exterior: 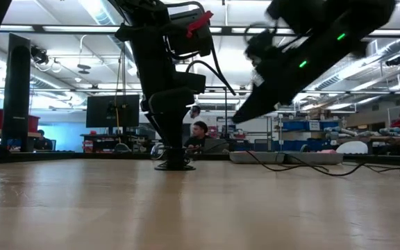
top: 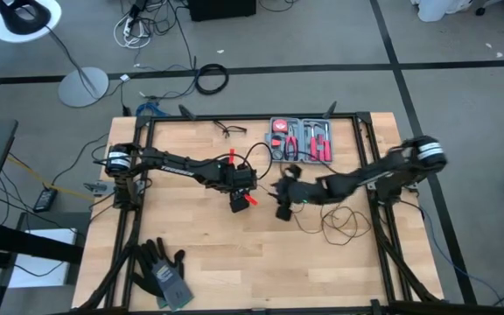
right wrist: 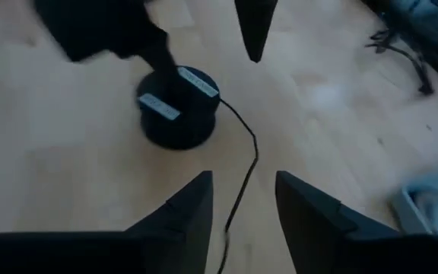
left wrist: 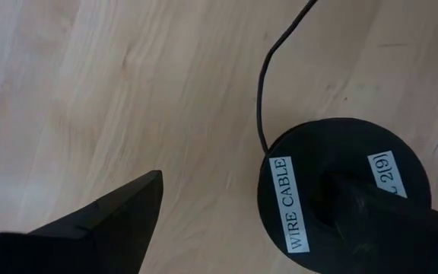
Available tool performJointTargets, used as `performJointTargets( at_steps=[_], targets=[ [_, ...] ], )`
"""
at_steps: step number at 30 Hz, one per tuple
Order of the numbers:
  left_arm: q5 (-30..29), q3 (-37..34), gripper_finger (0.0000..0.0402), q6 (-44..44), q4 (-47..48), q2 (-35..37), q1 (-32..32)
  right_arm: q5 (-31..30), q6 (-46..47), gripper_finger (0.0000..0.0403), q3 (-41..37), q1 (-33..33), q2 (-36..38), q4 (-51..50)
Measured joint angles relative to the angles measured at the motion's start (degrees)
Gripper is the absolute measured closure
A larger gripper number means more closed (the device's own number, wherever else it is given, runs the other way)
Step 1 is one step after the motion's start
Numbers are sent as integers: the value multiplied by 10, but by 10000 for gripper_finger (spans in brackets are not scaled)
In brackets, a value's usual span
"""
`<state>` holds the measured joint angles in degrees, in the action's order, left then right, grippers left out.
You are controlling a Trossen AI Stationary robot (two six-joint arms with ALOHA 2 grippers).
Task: Coil cords
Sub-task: Uncoil the black wire from the spool
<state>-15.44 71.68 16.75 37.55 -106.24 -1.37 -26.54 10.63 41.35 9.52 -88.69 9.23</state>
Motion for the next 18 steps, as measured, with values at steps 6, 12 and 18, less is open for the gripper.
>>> performJointTargets(
  at_steps=[6,12,18],
  targets=[
    [1,0,34,0,1,0,0,22,-58,259,40,-75,-122,73],
    [1,0,34,-3,2,0,0,107,-7,259,63,-120,-179,72],
    [1,0,34,-11,-6,0,0,198,33,292,65,-132,-188,63]
  ],
)
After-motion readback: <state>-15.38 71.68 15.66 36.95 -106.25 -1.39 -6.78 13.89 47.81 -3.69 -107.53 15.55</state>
